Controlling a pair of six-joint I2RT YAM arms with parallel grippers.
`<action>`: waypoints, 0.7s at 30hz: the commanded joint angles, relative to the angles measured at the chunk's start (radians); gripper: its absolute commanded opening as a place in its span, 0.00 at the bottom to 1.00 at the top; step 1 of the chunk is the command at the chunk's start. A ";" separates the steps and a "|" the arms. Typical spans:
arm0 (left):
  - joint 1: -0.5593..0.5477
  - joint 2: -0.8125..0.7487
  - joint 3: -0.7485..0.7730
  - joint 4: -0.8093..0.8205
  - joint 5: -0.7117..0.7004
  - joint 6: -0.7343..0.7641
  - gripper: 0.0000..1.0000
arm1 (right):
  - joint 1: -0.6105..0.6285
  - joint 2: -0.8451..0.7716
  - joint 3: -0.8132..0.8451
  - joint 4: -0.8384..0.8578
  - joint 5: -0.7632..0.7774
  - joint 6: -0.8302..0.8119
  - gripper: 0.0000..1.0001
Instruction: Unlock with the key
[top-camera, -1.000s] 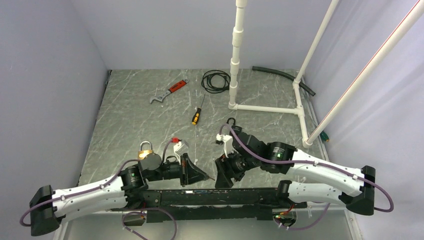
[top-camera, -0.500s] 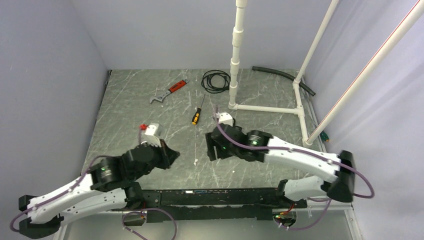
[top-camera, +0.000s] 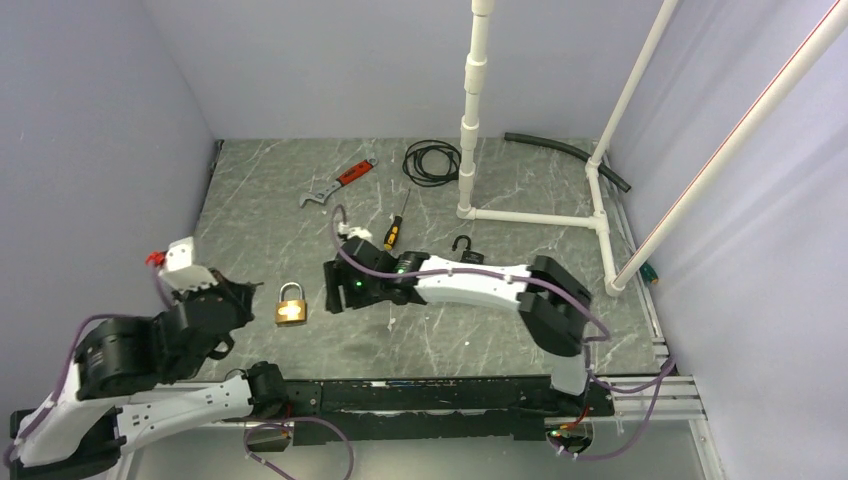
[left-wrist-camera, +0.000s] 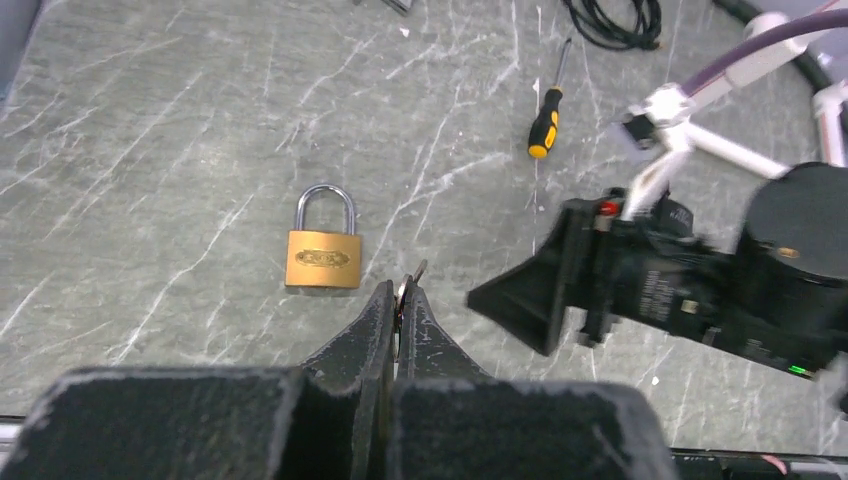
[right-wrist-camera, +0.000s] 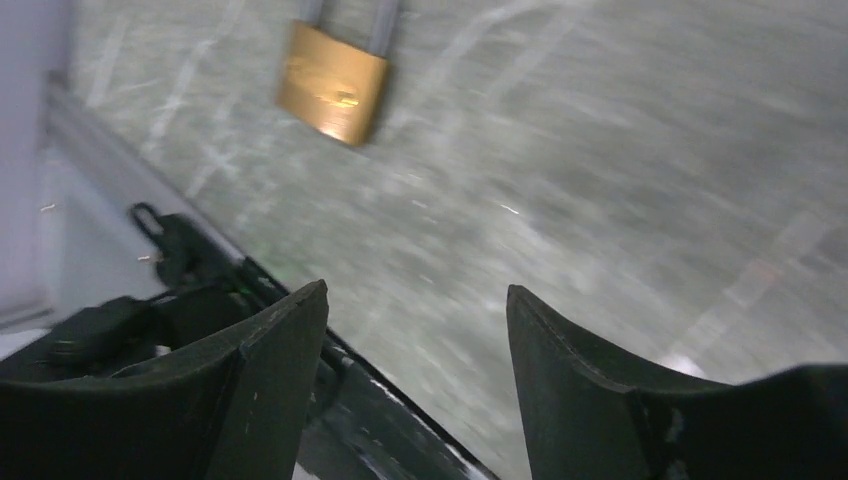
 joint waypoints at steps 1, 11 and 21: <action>-0.003 -0.101 -0.002 -0.076 -0.093 -0.041 0.00 | 0.006 0.144 0.119 0.357 -0.309 -0.019 0.64; -0.003 -0.286 -0.035 0.013 -0.067 0.041 0.00 | 0.006 0.551 0.549 0.324 -0.429 -0.030 0.22; -0.003 -0.206 -0.022 -0.031 -0.071 0.006 0.00 | 0.006 0.837 0.967 0.095 -0.377 -0.086 0.20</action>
